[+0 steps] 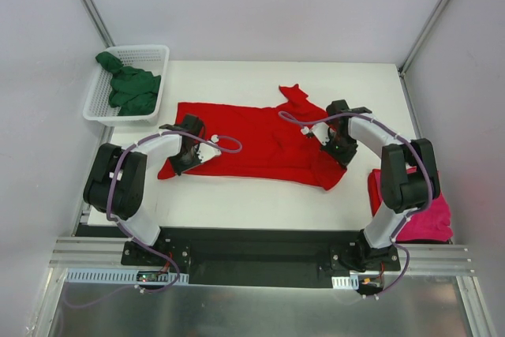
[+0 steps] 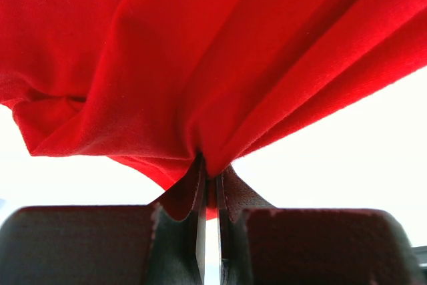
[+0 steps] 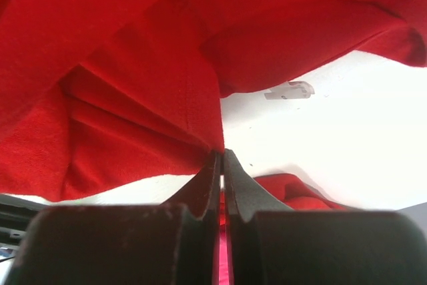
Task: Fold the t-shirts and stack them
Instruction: Fold the flattened tshirt in 1/3 of the way
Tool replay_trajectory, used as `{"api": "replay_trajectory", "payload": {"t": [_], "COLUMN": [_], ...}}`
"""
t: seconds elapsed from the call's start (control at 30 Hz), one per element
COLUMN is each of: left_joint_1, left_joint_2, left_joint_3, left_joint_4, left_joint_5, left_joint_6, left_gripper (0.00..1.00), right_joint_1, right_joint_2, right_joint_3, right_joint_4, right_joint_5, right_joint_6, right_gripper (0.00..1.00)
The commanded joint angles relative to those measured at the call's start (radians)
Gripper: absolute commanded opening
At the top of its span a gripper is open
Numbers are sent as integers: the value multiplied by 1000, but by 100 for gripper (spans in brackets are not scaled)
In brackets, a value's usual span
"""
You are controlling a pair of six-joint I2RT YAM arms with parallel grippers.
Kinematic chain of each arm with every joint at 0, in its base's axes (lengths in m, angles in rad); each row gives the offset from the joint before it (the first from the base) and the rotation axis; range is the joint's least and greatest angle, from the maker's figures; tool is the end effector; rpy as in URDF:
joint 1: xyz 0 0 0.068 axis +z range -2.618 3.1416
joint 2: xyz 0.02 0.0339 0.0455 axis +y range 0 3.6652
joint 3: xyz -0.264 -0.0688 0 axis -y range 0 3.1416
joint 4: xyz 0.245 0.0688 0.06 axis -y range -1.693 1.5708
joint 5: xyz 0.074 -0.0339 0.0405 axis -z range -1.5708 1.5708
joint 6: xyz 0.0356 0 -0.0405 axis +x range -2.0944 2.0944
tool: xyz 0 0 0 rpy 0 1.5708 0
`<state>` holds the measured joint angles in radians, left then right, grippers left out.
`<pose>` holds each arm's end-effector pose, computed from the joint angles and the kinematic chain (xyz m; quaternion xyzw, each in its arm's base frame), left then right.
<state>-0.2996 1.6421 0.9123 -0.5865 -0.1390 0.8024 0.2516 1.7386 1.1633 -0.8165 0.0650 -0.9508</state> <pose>0.2775 -0.0806 0.1525 0.5105 0.8477 0.0982 0.1055 0.3122 0.0779 0.1831 -0.5607 0.8226 -0.0610 0.0728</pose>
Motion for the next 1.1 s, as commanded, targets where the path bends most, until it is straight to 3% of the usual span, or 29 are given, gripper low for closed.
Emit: {"api": "replay_trajectory", "payload": {"t": [0.0, 0.43, 0.53, 0.6, 0.8, 0.93, 1.07], "left_joint_1": [20, 22, 20, 19, 19, 17, 16], "left_joint_2": [21, 24, 25, 27, 32, 32, 32], "left_joint_3": [-62, -62, -53, -49, -43, -38, -36], "left_joint_4": [-59, -50, -52, -52, -53, -52, -53], "left_joint_5": [-16, -11, -4, 1, 7, 9, 9], "left_joint_6": [20, 17, 8, -2, -15, -19, -25], "left_gripper": [0, 0, 0, 0, 0, 0, 0], "right_joint_1": [-43, -64, -63, -64, -57, -52, 10], "right_joint_2": [9, 26, 18, 10, -40, -42, -80], "right_joint_3": [13, 67, 85, 85, 84, 171, 194], "right_joint_4": [-12, -38, -56, -47, -18, -212, -302], "right_joint_5": [179, 174, 167, 189, 229, 41, -186], "right_joint_6": [-51, -29, -8, -3, 6, 73, 107], "right_gripper": [1, 1, 9, 19, 29, 41, 43]}}
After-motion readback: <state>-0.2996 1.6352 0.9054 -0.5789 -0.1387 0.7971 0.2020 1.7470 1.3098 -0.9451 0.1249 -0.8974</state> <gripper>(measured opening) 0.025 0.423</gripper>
